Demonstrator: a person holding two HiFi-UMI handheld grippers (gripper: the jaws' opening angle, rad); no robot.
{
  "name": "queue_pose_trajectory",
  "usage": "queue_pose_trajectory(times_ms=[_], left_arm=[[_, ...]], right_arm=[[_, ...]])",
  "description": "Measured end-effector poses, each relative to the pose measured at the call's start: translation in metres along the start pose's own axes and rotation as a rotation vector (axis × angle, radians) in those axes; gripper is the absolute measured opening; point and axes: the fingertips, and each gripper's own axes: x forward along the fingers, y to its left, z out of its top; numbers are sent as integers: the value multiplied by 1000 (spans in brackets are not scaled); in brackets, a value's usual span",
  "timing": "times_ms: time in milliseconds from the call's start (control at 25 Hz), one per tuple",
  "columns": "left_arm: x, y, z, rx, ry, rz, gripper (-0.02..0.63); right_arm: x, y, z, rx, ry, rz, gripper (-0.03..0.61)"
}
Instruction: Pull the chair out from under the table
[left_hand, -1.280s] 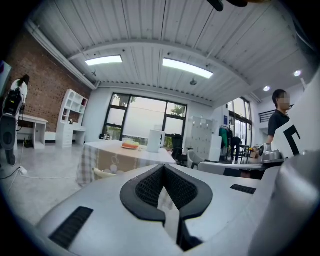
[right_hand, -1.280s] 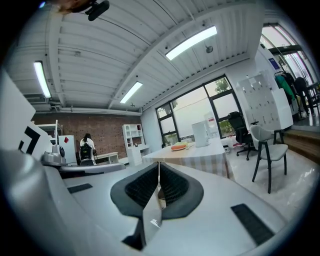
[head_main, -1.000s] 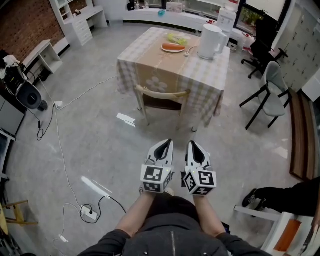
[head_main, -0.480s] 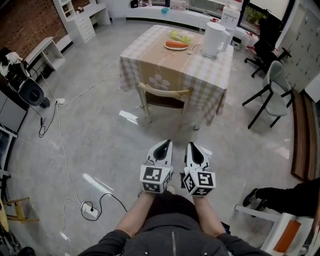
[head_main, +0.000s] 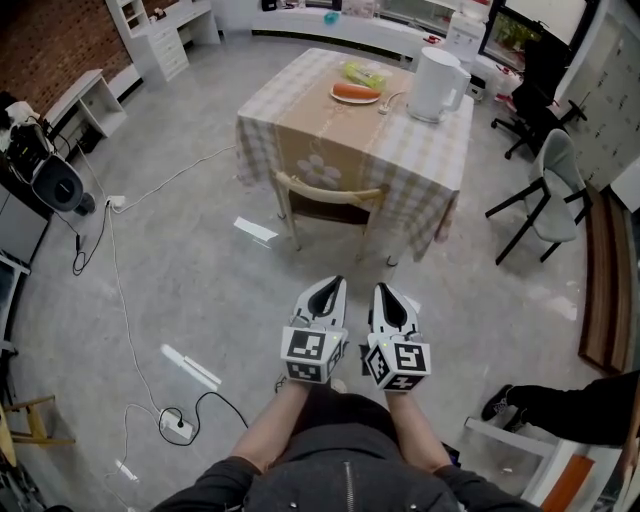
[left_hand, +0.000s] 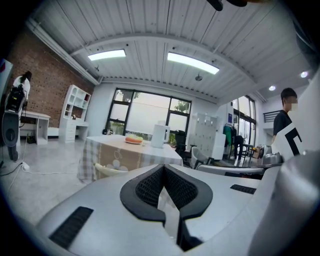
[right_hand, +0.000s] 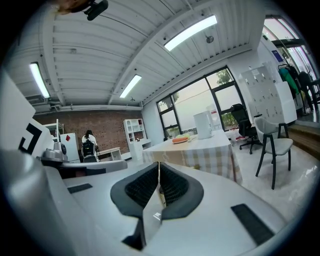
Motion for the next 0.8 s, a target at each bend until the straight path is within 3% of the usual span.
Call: queue_pose_trajectory(times_ms=[800], left_arm=[[123, 94, 58, -7, -1, -17, 9]], right_arm=[[163, -15, 48, -18, 12, 18, 14]])
